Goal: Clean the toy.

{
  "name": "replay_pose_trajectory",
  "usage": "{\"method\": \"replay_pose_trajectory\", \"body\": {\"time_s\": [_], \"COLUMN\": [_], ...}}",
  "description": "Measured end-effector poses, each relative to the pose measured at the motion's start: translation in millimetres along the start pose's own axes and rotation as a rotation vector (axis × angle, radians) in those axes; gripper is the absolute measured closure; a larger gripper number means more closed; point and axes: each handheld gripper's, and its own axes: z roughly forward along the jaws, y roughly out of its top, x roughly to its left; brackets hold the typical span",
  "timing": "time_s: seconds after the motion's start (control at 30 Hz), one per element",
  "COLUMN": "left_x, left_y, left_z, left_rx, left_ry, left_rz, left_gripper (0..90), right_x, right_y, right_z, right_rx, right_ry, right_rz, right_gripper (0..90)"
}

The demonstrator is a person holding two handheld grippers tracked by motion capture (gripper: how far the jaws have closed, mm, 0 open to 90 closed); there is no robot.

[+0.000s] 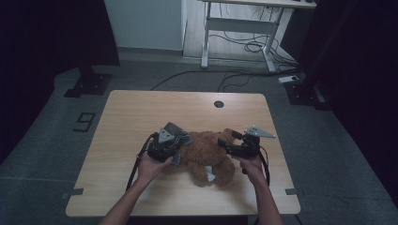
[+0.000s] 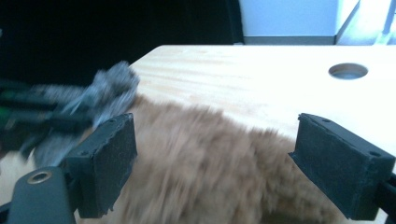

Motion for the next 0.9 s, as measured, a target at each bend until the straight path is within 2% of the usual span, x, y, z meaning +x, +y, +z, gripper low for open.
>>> {"method": "replay_pose_trajectory", "body": {"time_s": [0.1,0.17,0.27,0.37,0.47,0.53,0.6,0.73,0.8,0.9], "left_x": [0.2,0.4,-0.2,-2.2,-5.3,-8.1,-10.7,-13.0,-15.1,-22.9], "left_y": [-1.5,-3.2,-6.2,-10.9,-14.4,-16.2,-18.1,-15.6,-8.8,7.2], "left_z": [-1.9,-2.8,-4.6,-7.5,-11.5,-13.5,-15.3,-19.3,-24.1,-24.4], "left_rx": [0.0,-0.005,-0.01,-0.009,-0.008,-0.005,-0.004,0.005,-0.005,-0.024], "left_ry": [-0.006,-0.009,-0.016,-0.031,-0.056,-0.062,-0.067,-0.078,-0.075,-0.059], "left_rz": [-0.004,-0.008,-0.014,-0.018,-0.029,-0.026,-0.02,-0.03,-0.036,-0.009], "left_gripper": [78.3,78.3,78.3,78.1,77.9,77.8,77.7,77.2,77.0,76.8], "right_x": [-0.8,0.9,6.3,7.5,4.6,3.3,3.2,4.5,6.8,8.5], "right_y": [11.9,13.2,1.9,-11.3,-25.2,-33.5,-41.3,-49.2,-53.2,-59.1], "right_z": [8.5,17.3,32.4,38.2,39.1,38.6,37.0,30.8,28.3,24.7], "right_rx": [0.027,0.074,0.178,0.225,0.268,0.296,0.3,0.257,0.23,0.198], "right_ry": [-0.01,-0.01,0.002,0.026,0.057,0.084,0.124,0.144,0.138,0.133], "right_rz": [0.012,0.004,-0.022,-0.018,0.011,0.024,0.024,0.012,0.0,-0.014], "right_gripper": [13.4,13.3,10.9,8.7,8.1,11.3,16.3,30.3,36.5,40.8]}}
